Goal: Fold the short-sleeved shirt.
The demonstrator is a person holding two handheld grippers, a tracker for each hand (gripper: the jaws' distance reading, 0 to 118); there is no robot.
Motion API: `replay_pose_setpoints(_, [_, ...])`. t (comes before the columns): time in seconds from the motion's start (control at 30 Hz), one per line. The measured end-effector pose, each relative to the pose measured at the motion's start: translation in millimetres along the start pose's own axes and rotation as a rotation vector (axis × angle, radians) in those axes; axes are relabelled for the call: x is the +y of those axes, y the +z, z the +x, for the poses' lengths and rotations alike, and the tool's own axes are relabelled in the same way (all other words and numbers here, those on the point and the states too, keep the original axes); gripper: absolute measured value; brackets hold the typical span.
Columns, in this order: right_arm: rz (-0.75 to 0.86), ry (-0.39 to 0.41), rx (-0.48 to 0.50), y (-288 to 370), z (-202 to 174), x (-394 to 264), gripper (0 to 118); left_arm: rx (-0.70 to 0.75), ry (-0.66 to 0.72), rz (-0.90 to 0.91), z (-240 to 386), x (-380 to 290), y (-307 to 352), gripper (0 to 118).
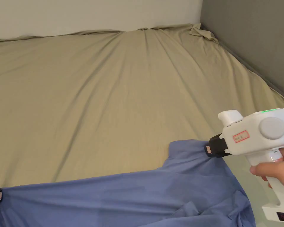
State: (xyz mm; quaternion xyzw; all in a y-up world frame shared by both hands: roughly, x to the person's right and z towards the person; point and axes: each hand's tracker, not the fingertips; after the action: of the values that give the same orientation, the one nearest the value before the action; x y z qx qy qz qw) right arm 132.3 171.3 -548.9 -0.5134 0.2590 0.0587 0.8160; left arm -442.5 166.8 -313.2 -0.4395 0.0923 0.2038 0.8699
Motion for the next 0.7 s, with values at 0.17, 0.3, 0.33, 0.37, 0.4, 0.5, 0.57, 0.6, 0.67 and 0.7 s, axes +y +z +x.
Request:
replay_pose_setpoints(0.17, [0.016, 0.031, 0.024, 51.2, -5.3, -50.3, 5, -0.1, 0.006, 0.009, -21.3, -29.3, 48.7, 1])
replay_pose_setpoints(0.3, [-0.038, 0.019, 0.041, 73.0, -11.9, -87.2, 5, -0.14, -0.001, -0.022, -23.8, -60.3, 81.4, 1])
replay_pose_setpoints(0.33, [-0.061, 0.017, 0.044, 69.1, -4.2, -98.1, 5, -0.146, -0.004, -0.031, -26.3, -68.6, 86.1, 1])
replay_pose_setpoints(0.37, [-0.087, 0.006, 0.048, 67.1, -1.6, -107.4, 5, -0.155, -0.004, -0.048, -28.6, -75.7, 86.9, 1])
replay_pose_setpoints(0.4, [-0.112, -0.015, 0.062, 64.8, -0.9, -117.9, 5, -0.161, -0.005, -0.065, -30.1, -84.5, 87.3, 1])
replay_pose_setpoints(0.5, [-0.161, -0.027, 0.067, 51.0, -5.4, -145.1, 5, -0.168, 0.002, -0.119, -38.9, -109.2, 75.7, 1])
replay_pose_setpoints(0.57, [-0.187, -0.03, 0.053, 36.5, -11.0, -157.5, 5, -0.144, -0.001, -0.161, -41.1, -124.2, 60.7, 1])
replay_pose_setpoints(0.6, [-0.202, -0.014, 0.046, 27.1, -12.9, -161.2, 5, -0.119, -0.014, -0.188, -41.5, -131.5, 52.4, 1])
replay_pose_setpoints(0.67, [-0.226, -0.003, 0.009, 8.5, -15.2, -167.7, 5, -0.073, -0.03, -0.23, -31.7, -141.1, 36.4, 1])
replay_pose_setpoints(0.7, [-0.24, -0.002, -0.003, -1.5, -15.5, -170.9, 5, -0.047, -0.018, -0.248, -34.3, -146.9, 26.1, 1])
